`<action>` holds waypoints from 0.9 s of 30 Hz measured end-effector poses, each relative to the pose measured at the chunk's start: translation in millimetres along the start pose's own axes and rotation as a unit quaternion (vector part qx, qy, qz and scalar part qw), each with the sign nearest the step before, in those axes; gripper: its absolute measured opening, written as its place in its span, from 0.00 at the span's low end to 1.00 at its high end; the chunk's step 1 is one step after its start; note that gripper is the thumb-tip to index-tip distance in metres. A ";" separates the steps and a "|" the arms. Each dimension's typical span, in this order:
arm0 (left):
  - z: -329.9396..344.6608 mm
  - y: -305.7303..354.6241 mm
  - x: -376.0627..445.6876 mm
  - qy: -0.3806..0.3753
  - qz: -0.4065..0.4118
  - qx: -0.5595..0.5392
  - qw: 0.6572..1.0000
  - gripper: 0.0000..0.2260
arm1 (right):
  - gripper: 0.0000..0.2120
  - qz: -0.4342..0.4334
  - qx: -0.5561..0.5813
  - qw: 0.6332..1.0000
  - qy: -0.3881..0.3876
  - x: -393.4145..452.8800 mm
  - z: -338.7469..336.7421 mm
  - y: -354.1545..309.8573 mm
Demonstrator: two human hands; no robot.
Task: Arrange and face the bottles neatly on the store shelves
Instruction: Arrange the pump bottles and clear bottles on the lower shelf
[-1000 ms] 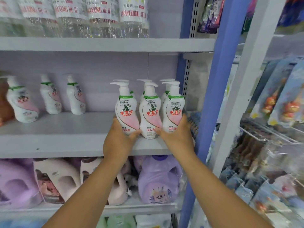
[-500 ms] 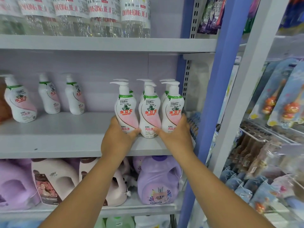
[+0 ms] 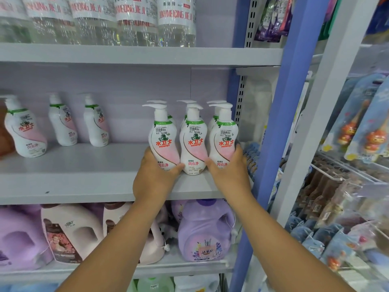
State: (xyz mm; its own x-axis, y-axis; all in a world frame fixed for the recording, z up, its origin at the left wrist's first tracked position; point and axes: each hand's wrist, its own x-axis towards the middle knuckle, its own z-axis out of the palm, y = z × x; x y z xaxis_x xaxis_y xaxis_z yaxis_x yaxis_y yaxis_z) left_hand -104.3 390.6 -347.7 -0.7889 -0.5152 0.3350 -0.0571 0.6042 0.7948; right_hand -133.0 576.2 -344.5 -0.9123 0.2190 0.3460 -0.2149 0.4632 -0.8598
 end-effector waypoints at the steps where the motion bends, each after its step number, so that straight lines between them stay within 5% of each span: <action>1: -0.4 -0.2 0.6 -0.001 0.001 -0.001 1.000 0.34 | 0.44 0.007 -0.001 1.000 -0.002 1.7 -2.7 -0.1; 8: -1.6 -6.4 6.9 -0.033 0.021 -0.034 0.999 0.25 | 0.25 0.004 0.009 1.000 -0.009 6.9 -1.6 2.2; 19: -6.6 -5.1 4.7 -0.039 0.023 -0.035 0.998 0.23 | 0.24 0.002 -0.004 1.000 -0.020 9.4 -1.8 3.5; 23: -11.0 -4.8 7.7 -0.065 0.029 -0.065 0.995 0.27 | 0.39 0.024 -0.036 0.999 -0.021 4.6 -4.9 -1.8; 27: -45.0 -14.5 12.4 -0.063 0.008 -0.138 0.988 0.38 | 0.37 -0.106 0.012 0.992 0.061 -58.0 -8.7 -33.4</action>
State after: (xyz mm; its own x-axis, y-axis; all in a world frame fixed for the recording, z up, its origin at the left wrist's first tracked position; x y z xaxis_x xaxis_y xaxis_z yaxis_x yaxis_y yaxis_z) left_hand -85.8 348.0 -332.4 -0.8597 -0.4161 0.2964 0.1109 0.4145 0.9033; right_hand -69.9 555.5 -332.6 -0.7975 0.2215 0.5612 -0.4067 0.4897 -0.7712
